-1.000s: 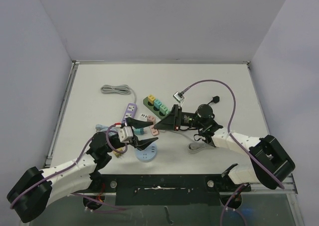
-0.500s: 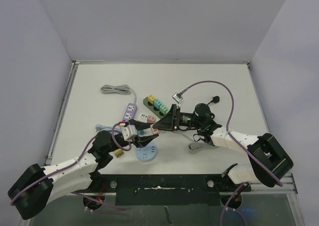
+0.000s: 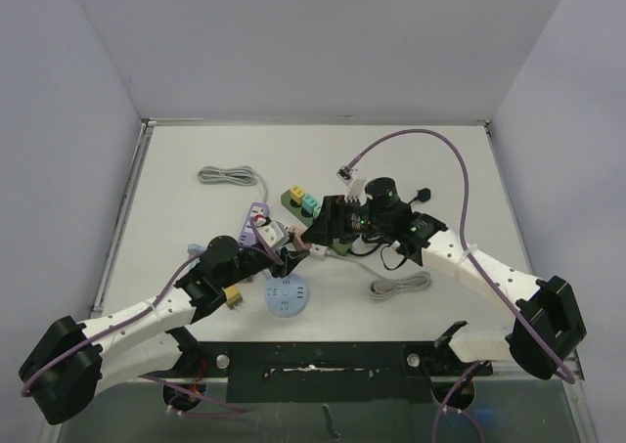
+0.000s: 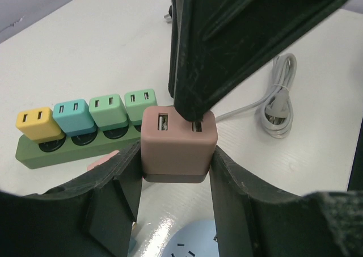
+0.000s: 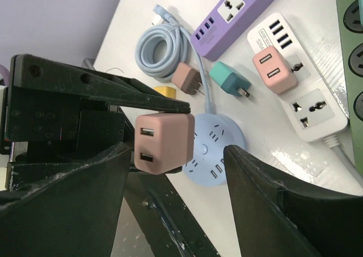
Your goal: Insert the plug
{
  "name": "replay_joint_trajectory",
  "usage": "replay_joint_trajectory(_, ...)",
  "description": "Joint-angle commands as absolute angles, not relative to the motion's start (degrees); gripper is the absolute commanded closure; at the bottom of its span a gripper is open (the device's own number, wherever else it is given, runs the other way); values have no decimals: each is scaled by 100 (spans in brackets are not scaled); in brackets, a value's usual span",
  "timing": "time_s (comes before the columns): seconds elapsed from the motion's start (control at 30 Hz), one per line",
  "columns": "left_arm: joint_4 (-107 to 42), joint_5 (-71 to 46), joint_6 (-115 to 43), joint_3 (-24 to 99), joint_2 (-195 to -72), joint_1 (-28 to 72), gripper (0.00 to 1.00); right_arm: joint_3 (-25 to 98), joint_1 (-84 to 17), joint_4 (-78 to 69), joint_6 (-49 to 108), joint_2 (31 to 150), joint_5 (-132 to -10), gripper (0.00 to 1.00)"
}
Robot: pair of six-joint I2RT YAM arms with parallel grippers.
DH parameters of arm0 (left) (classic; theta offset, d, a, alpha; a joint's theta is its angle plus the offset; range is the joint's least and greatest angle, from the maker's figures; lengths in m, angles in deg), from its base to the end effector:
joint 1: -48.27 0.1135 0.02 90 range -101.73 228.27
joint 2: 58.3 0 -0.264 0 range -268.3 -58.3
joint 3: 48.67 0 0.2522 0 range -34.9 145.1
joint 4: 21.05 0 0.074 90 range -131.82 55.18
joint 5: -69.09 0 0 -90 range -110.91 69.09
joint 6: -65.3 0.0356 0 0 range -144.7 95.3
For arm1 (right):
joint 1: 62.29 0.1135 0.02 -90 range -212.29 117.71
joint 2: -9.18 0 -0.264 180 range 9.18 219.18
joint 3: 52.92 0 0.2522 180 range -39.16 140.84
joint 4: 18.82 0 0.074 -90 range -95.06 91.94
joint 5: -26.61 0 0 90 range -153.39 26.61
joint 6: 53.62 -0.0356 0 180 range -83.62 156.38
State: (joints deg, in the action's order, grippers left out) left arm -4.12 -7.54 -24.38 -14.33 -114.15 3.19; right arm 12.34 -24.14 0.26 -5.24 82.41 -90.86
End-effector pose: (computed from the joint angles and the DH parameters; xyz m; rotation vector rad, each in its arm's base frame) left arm 0.1458 -0.1579 0.2308 0.8250 1.4961 -0.7811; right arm 0.2160 0.1906 0.2833 -0.2678 2.2540 1.3023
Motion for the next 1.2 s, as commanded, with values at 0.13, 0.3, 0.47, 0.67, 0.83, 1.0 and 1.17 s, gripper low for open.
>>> replay_joint_trajectory(0.13,-575,-692,-2381,-1016,-11752,227,71,2020,-1742,1187,338,8479,-8030,36)
replay_joint_trajectory(0.3,-610,-650,-2373,-994,-11845,188,71,2188,-1671,1437,289,8693,-7735,43)
replay_joint_trajectory(0.47,-616,-676,-2365,-986,-11868,177,71,2333,-1546,1642,289,8915,-7514,50)
replay_joint_trajectory(0.67,-652,-779,-2349,-961,-11936,147,71,2435,-1415,1661,94,9174,-7580,55)
replay_joint_trajectory(0.83,-744,-991,-2339,-949,-11925,116,71,2478,-1328,1640,-198,9338,-7486,68)
replay_joint_trajectory(1.0,-825,-1362,-2531,-964,-11873,96,58,2507,-1333,1618,-329,9318,-7173,87)
replay_joint_trajectory(1.17,-1191,-2165,-3045,-924,-11718,91,40,2440,-1555,1553,54,9122,-6981,93)
